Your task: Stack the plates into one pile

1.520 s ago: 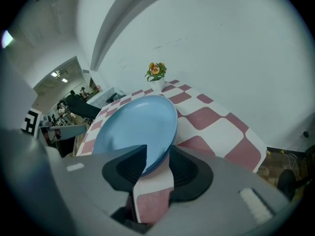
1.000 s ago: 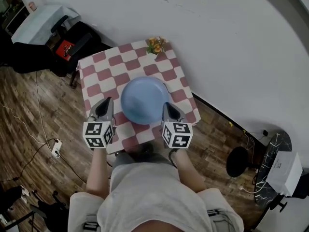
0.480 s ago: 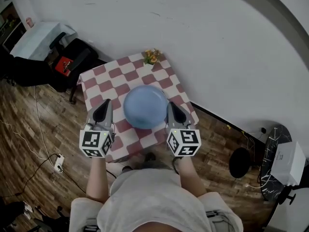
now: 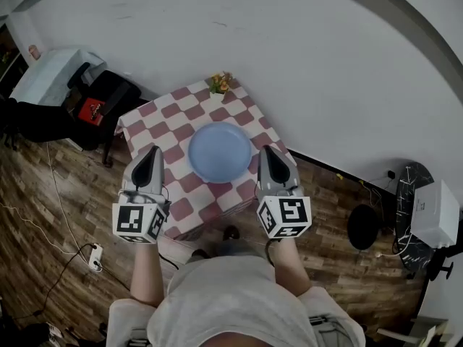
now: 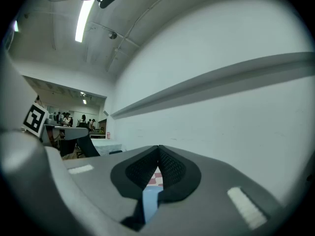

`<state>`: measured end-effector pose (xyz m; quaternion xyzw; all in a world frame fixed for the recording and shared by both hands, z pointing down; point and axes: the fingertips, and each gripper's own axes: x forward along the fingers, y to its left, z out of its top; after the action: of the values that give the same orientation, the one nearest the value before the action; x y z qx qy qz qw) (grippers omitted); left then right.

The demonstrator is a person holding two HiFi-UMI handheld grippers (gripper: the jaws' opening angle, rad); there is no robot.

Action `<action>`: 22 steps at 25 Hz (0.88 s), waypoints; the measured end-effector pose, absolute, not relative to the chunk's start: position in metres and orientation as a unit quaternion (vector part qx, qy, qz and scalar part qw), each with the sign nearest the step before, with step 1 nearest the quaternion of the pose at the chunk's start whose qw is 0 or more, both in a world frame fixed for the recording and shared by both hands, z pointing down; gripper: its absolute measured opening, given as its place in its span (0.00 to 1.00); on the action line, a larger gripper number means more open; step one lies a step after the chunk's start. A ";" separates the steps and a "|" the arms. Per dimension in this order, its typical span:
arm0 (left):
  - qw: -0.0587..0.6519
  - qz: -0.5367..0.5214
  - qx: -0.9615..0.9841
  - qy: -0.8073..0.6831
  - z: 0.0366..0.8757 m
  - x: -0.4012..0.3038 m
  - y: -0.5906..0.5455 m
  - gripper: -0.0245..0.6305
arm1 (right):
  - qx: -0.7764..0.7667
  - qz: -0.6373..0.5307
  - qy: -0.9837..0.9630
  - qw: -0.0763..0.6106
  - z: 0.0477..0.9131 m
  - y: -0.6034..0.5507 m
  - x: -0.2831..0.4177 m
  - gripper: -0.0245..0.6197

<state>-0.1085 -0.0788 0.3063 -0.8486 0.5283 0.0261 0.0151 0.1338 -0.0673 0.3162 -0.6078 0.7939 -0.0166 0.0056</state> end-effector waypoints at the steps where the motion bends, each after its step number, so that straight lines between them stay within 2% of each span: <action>1: 0.020 0.030 -0.850 0.526 0.302 -0.110 -0.074 0.04 | -0.611 -0.012 0.791 0.009 0.312 -0.061 0.133 0.04; 22: 0.060 0.059 -0.859 0.505 0.273 -0.142 -0.020 0.04 | -0.653 0.058 0.755 0.027 0.272 0.014 0.100 0.04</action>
<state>-0.1423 -0.0196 0.2725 -0.8592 0.5047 0.0591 0.0598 0.0999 0.0142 0.2722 -0.6526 0.7550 0.0581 0.0274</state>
